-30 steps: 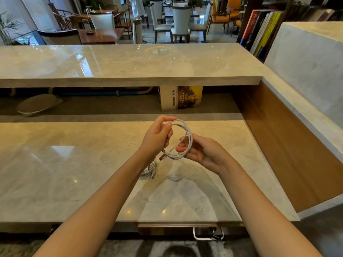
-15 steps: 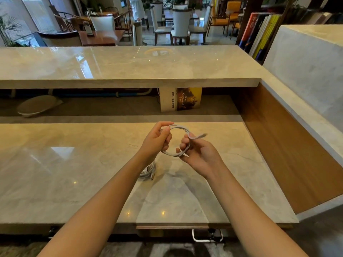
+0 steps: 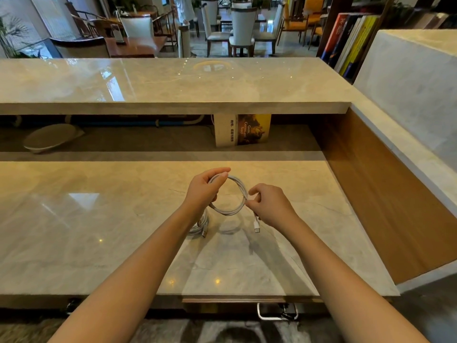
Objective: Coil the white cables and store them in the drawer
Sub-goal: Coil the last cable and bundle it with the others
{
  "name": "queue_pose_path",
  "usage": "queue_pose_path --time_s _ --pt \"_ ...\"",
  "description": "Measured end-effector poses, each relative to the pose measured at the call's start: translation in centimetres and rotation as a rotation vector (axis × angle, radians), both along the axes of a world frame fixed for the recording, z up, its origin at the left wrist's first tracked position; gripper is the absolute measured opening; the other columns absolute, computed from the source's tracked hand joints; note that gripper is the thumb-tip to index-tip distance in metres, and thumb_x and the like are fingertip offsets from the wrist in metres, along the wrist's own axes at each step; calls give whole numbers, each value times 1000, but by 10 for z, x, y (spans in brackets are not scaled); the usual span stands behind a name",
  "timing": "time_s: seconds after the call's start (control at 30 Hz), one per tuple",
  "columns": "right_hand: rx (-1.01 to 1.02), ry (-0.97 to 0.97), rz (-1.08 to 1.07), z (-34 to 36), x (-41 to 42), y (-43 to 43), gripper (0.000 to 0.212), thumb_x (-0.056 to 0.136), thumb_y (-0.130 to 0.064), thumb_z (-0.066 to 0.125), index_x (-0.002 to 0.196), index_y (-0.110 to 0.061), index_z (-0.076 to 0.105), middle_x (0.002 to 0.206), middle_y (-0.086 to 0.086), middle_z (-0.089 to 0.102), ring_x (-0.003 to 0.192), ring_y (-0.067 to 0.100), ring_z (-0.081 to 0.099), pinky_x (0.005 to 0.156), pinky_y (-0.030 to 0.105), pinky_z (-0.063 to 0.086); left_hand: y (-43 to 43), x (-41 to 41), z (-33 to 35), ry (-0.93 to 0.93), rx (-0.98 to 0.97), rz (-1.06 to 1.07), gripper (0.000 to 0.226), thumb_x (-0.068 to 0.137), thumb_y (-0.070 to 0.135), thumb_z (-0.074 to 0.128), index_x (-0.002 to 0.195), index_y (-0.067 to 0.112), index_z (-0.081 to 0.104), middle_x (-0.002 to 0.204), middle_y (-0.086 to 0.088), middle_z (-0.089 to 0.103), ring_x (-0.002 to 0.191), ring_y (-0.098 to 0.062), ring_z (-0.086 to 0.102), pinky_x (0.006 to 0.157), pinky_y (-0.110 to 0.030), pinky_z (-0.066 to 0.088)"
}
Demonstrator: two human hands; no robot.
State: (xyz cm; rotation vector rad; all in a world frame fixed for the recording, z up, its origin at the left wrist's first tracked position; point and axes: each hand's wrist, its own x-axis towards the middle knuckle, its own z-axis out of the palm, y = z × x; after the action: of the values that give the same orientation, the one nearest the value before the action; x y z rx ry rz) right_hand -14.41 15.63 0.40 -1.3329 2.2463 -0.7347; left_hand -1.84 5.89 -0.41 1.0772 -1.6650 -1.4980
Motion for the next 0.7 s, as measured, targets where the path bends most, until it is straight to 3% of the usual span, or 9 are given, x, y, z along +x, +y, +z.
queue_pose_path --time_s 0.13,0.23,0.3,0.4,0.43,0.57,0.7 --pt "-18 234 48 7 5 5 16 91 -24 58 95 -11 66 95 6 68 84 24 61 66 30 44 -4 -2 4 89 175 144 20 92 18 57 105 9 69 62 0 42 52 -10 34 43 -20 30" --pt "-80 251 -11 0 5 6 10 91 -19 58 89 -10 63 86 5 64 76 23 59 63 29 44 -1 -5 13 386 512 106 15 95 11 49 101 5 61 55 2 35 39 -5 28 34 -16 23" --pt "-92 -15 -83 -12 7 3 4 89 -10 59 87 -7 61 77 6 63 69 22 61 63 32 52 3 -8 17 581 731 87 13 97 11 44 98 7 56 49 4 32 33 -5 25 30 -14 19" --pt "-143 -789 -181 -16 13 4 7 87 2 57 92 1 60 76 16 67 68 22 68 69 29 60 7 -7 16 707 839 104 13 98 12 41 99 9 54 44 4 30 30 -5 24 28 -14 18" --pt "-171 -954 -198 -16 14 5 8 87 1 58 95 2 61 79 18 68 71 23 69 70 28 60 7 -5 14 733 850 114 13 98 12 41 99 10 54 44 4 30 30 -6 24 28 -14 19" --pt "-278 -1207 -230 -14 21 3 13 86 0 62 98 3 64 84 18 69 69 17 70 67 23 59 12 0 9 804 874 146 14 99 15 42 104 12 54 46 4 30 31 -6 24 29 -14 21" --pt "-306 -1383 -348 -7 24 0 8 86 3 60 83 -2 65 63 7 69 56 10 68 57 21 57 17 -1 6 820 831 156 13 97 16 45 104 12 56 48 4 29 33 -6 24 30 -14 22"
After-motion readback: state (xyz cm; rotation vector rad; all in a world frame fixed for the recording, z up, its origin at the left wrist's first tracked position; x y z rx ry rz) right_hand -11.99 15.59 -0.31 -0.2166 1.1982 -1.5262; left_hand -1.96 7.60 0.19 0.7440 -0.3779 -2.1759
